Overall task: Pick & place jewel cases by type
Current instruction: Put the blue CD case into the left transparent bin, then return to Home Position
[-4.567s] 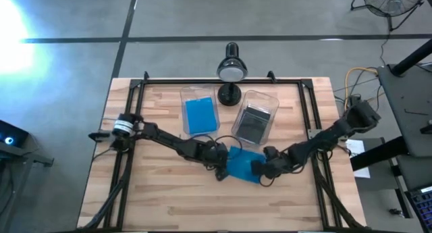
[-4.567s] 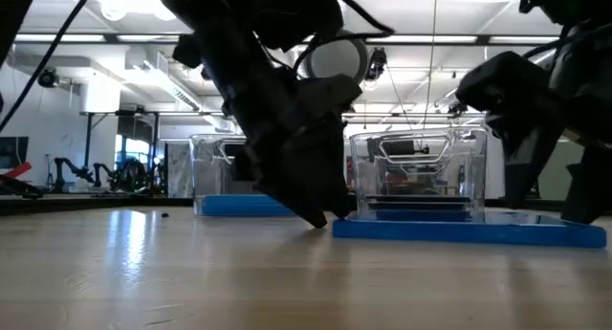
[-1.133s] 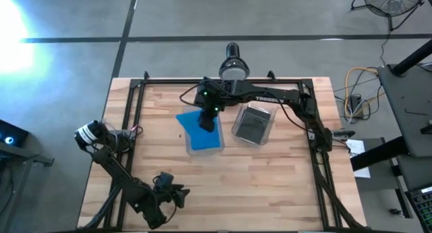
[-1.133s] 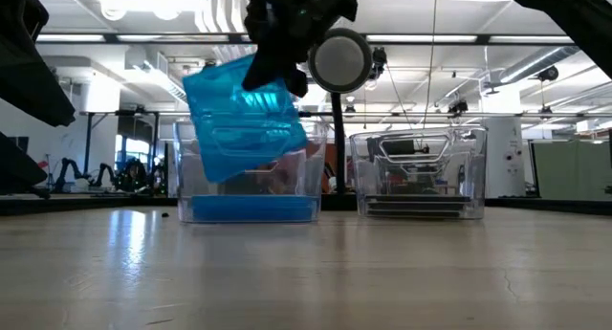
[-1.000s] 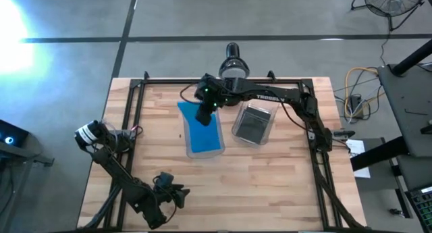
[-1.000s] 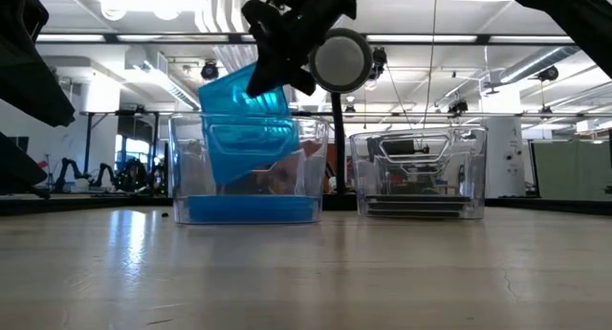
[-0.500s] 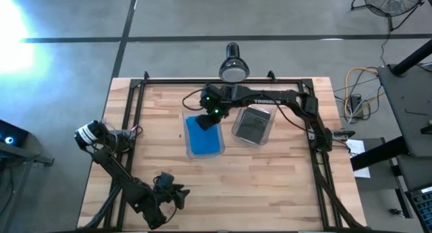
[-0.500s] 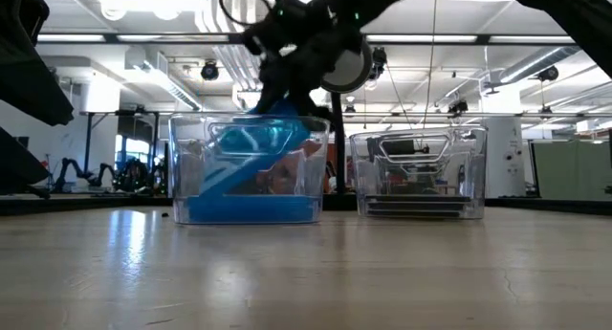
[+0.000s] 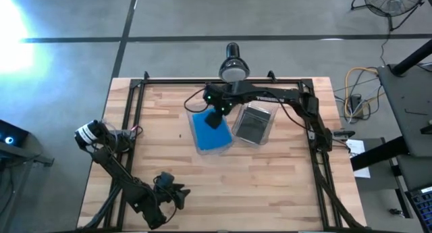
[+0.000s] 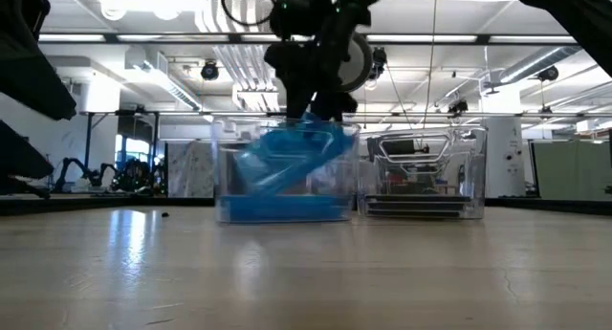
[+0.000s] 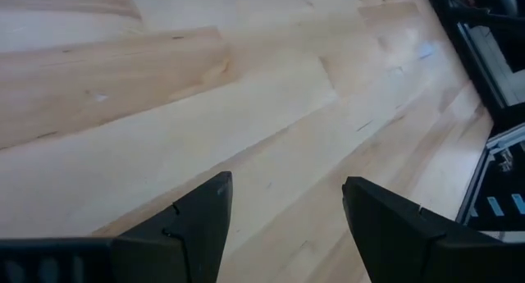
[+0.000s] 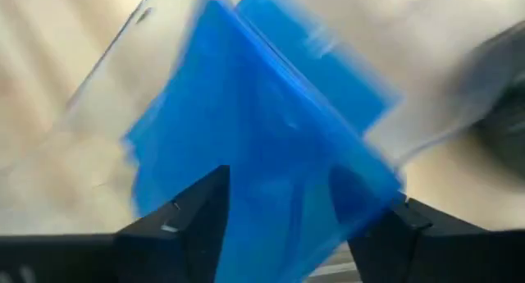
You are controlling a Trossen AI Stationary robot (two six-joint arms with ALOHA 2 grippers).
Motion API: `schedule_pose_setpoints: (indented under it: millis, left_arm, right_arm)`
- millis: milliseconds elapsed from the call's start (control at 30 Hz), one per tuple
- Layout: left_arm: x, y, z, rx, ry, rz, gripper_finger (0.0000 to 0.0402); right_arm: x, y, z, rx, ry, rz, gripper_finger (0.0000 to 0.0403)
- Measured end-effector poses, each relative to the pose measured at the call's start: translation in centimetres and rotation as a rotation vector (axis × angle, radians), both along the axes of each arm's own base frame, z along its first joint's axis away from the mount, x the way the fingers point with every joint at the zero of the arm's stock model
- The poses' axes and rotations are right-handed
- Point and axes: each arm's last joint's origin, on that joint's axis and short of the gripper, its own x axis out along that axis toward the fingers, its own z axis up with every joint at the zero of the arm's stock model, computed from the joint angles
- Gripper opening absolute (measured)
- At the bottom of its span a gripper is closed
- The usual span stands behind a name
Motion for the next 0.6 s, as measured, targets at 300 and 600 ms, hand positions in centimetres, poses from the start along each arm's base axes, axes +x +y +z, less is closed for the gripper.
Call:
schedule_pose_setpoints:
  millis: [300, 600]
  left_arm:
    - [0.3, 1.1, 2.6, 0.082, -0.062, -0.035, 0.0213]
    - [1.1, 4.3, 7.0, 0.193, -0.099, -0.076, 0.0213]
  right_arm:
    - [0.2, 2.1, 4.9, -0.108, -0.092, 0.187, 0.0235]
    - [-0.3, 3.2, -1.2, 0.103, 0.034, 0.148, 0.0221]
